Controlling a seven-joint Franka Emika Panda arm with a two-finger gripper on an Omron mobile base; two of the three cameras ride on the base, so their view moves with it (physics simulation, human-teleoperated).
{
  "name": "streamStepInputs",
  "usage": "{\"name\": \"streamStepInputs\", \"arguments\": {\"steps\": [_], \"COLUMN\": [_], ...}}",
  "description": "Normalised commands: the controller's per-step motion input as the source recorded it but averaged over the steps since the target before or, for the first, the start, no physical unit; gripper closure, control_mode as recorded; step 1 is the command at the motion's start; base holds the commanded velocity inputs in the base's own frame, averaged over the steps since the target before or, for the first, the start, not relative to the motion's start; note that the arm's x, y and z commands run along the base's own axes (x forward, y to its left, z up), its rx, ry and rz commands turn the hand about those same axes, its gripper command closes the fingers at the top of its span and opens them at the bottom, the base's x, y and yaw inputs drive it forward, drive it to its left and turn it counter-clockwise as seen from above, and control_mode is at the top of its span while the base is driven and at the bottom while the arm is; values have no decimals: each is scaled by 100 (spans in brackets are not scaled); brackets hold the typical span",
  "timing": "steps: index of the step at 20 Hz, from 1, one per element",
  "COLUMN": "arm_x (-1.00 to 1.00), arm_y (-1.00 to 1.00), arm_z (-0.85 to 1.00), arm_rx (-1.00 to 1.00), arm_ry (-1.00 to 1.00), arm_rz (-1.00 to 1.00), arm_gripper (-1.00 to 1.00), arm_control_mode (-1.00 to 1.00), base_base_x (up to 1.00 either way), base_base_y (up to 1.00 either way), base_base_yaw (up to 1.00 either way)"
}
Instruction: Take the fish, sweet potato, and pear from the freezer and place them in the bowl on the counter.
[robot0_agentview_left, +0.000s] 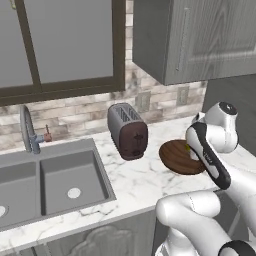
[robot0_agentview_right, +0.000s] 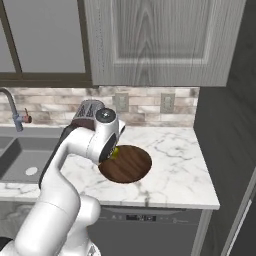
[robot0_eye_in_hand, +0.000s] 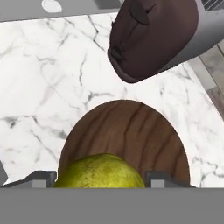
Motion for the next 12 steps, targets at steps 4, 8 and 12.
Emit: {"name": "streamStepInputs", "arguments": {"steps": [4, 8, 12], "arm_x": [24, 29, 27], "arm_y": [-13, 0, 0], "arm_z": [-33, -37, -38], "arm_rx": [2, 0, 0], "arm_ry": [3, 0, 0], "arm_rz": [-2, -5, -4], "arm_gripper": [100, 100, 100], "arm_control_mode": [-100, -100, -100], "base_base_x": [0, 0, 0], "base_base_y": [0, 0, 0], "base_base_yaw": [0, 0, 0]}}
